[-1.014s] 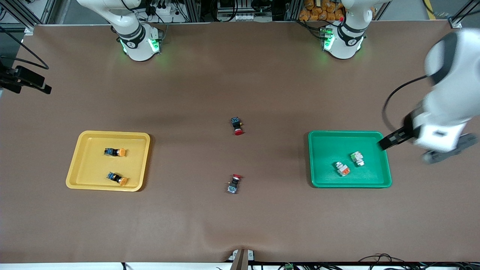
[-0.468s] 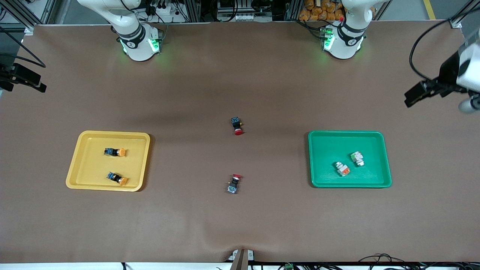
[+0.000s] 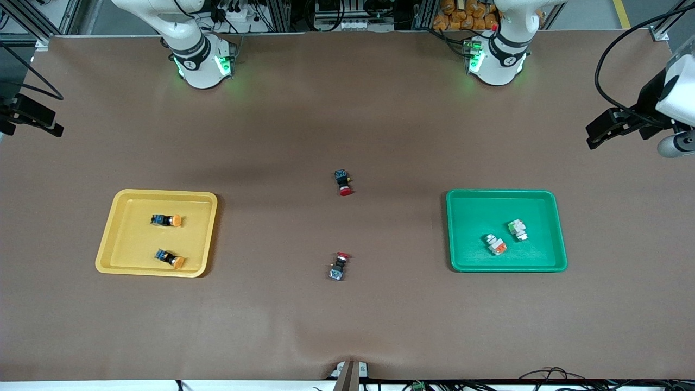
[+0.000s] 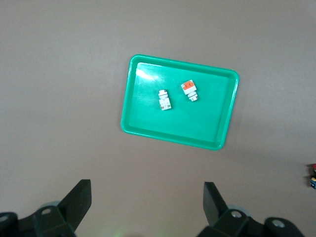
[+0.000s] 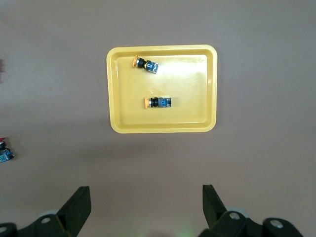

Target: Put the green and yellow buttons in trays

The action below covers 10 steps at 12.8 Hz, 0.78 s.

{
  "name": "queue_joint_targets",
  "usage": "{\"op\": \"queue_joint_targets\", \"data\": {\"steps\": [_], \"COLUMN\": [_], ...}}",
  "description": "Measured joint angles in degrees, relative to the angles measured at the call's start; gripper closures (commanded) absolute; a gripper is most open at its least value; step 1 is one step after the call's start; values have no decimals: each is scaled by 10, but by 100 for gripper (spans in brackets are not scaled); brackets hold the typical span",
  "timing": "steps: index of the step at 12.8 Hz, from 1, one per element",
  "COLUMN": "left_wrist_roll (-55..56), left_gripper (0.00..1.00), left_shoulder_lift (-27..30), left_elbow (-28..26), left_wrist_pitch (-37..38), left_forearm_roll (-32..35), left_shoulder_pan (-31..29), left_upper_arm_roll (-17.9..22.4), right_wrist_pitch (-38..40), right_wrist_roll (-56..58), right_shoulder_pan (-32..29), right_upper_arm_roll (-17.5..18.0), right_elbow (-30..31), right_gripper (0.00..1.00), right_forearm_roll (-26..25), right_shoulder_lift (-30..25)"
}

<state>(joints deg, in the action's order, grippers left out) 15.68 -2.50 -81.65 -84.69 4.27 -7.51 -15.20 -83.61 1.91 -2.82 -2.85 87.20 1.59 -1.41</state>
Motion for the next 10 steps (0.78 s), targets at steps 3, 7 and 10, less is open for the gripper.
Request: {"op": "queue_joint_targets", "data": {"steps": [3, 7, 10], "left_wrist_roll": [-24, -46, -57], "left_gripper": [0, 0, 0], "left_shoulder_lift": [17, 30, 51], "left_elbow": [-7, -20, -50], "left_wrist_pitch": [2, 2, 3], "left_forearm_roll": [-20, -21, -22], "left_shoulder_pan": [82, 141, 168], "left_upper_arm_roll": [96, 162, 184], "right_wrist_pitch": [-1, -2, -2], "right_wrist_roll": [0, 2, 2], "right_shoulder_pan": [0, 3, 7], "right_upper_arm_roll": [2, 8, 12], "right_elbow": [0, -3, -3], "right_gripper": [0, 0, 0], "right_forearm_roll": [0, 0, 0], "right_shoulder_lift": [2, 3, 3]}}
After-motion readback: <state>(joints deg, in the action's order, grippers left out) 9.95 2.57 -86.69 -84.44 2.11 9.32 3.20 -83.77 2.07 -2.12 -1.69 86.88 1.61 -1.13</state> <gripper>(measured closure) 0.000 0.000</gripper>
